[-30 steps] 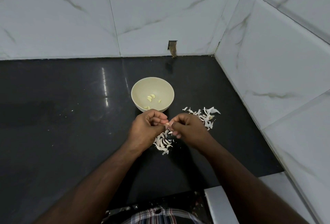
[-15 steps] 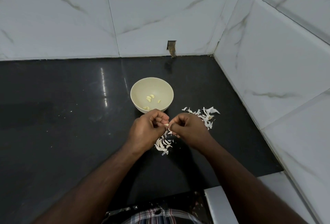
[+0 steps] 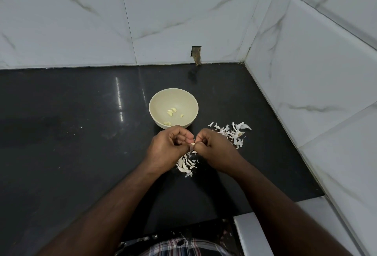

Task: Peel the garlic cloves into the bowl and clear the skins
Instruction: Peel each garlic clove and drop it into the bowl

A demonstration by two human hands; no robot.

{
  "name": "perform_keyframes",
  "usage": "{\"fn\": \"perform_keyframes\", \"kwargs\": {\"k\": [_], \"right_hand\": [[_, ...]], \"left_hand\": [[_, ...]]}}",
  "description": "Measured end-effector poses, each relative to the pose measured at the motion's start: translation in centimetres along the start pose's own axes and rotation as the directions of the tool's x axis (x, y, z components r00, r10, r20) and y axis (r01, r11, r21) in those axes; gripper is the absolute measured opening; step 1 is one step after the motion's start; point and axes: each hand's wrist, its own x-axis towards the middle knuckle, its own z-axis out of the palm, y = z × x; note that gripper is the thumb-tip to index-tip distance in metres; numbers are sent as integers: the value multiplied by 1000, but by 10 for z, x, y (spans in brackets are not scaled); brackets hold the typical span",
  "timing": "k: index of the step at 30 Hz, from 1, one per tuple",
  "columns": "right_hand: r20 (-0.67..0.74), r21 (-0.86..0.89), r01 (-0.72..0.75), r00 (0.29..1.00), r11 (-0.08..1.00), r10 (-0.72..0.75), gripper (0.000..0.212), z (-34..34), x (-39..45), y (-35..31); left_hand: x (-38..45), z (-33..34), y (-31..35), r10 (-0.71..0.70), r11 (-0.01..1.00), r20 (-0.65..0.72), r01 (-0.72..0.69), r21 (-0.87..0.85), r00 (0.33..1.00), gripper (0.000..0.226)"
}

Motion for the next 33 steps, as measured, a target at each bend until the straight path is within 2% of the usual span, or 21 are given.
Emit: {"fn": "perform_keyframes", "kwargs": {"k": [9,14,17,19,21,23,26,29,33], "right_hand": [[-79,93,-110,990,990,117,6,-10,1,8],[-172,-2,-89,981,996,88,15,-21,0,19],[-180,-18,-71,981,997,67,22,-20,-2,21],[-182,75,-7,983,997,21,24,-17,-5,17],[-132,173,72,990,982,-50,36,-12,-6,11],[-97,192,129,989,973,-112,41,-5,-6,5],[-168,143,162,976,976,-137,29,2,-4,2],[-217,272,124,974,954,-65,18,3,-4,1],[-209,374,107,977,921,-28,16,3,-6,-4]], "left_hand": [[-3,1,4,-104,929,65,121,-350,992,29],[-2,2,4,-219,843,79,230,-486,973,17],[-3,1,6,-278,801,105,291,-523,955,17],[-3,0,8,-306,775,128,325,-542,943,17],[-3,0,10,-325,751,151,352,-558,933,19],[-4,-1,12,-333,731,175,371,-573,927,20],[-6,-4,14,-344,717,211,401,-571,915,15],[-8,-6,14,-333,718,225,401,-569,916,13],[-9,-7,14,-324,707,214,386,-592,922,12]]}}
